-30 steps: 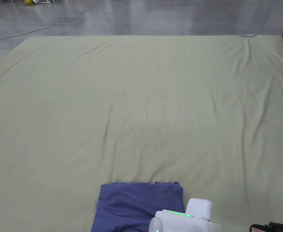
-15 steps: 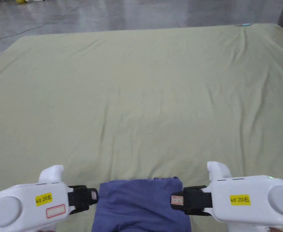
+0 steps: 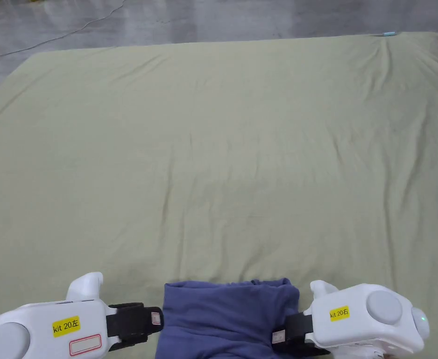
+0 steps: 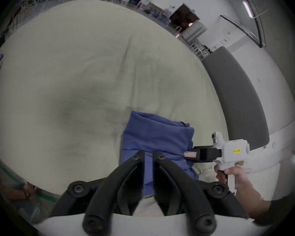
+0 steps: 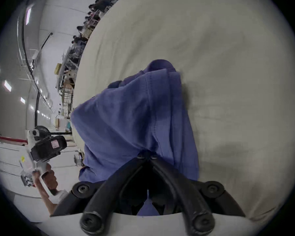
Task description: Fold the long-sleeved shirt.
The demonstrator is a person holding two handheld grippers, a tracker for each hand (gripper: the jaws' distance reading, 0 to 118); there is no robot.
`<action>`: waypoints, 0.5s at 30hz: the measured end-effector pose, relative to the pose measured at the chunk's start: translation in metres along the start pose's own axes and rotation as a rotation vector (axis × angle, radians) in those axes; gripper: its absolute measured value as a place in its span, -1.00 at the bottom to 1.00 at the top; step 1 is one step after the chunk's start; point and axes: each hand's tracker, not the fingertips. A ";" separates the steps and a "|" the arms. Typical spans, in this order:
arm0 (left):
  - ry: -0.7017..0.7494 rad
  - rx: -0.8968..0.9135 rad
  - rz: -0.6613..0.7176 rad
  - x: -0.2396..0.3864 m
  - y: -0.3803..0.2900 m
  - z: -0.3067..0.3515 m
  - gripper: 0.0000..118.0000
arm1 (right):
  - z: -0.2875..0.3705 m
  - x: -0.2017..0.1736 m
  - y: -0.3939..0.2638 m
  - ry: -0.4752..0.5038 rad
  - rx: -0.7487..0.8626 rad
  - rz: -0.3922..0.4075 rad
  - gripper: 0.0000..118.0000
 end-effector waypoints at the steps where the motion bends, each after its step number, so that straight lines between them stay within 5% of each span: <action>1: -0.021 -0.001 0.005 -0.004 0.002 -0.002 0.75 | 0.000 0.001 0.001 0.002 -0.002 0.010 -1.00; 2: -0.037 -0.003 0.011 -0.008 0.004 -0.007 0.96 | 0.000 0.003 0.002 0.007 -0.004 0.010 -1.00; 11: -0.201 -0.192 0.218 -0.067 0.013 -0.081 1.00 | -0.001 0.018 0.001 0.091 -0.011 -0.050 -1.00; 15: -0.307 -0.114 0.214 -0.074 0.012 -0.084 1.00 | -0.003 0.023 -0.001 0.121 -0.007 -0.091 -1.00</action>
